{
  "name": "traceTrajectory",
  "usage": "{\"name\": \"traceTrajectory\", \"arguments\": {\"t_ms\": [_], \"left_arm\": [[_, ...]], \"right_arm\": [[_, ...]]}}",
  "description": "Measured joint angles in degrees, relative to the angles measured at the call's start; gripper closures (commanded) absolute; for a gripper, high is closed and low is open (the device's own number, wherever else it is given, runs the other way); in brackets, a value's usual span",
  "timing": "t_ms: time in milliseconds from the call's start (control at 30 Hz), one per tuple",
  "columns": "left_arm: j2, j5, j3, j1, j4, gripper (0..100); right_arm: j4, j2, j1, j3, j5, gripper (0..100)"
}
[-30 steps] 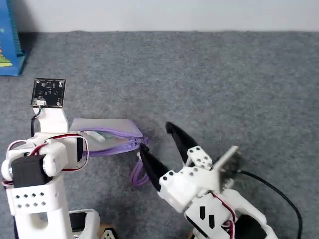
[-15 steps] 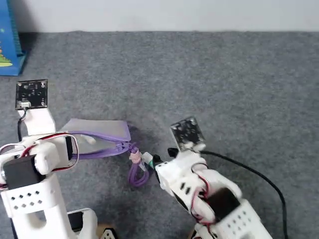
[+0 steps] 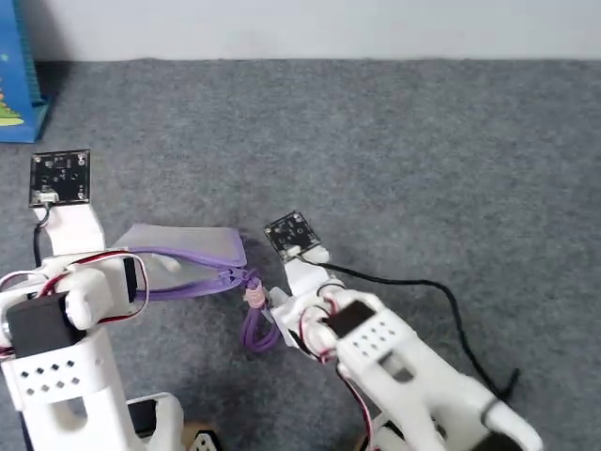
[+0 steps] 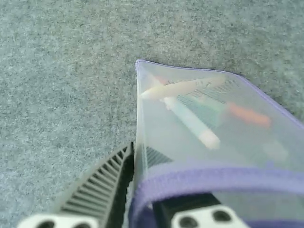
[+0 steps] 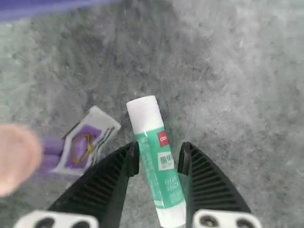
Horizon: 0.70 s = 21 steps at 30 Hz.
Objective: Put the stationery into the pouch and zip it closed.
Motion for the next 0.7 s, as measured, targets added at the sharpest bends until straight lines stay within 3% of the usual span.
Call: {"name": "traceTrajectory", "arguments": {"t_ms": [433, 600, 700], "left_arm": [[0.0, 0.0, 0.0, 0.0, 0.0, 99], [0.0, 0.0, 0.0, 0.0, 0.0, 99], [0.0, 0.0, 0.0, 0.0, 0.0, 99]], "right_arm": [[-7.1, 12.0, -1.8, -3.1, 0.3, 86.7], [-5.3, 19.8, 1.7, -8.9, 0.4, 99.5], [-1.8, 21.3, 2.9, -11.9, 1.5, 99.1]]}}
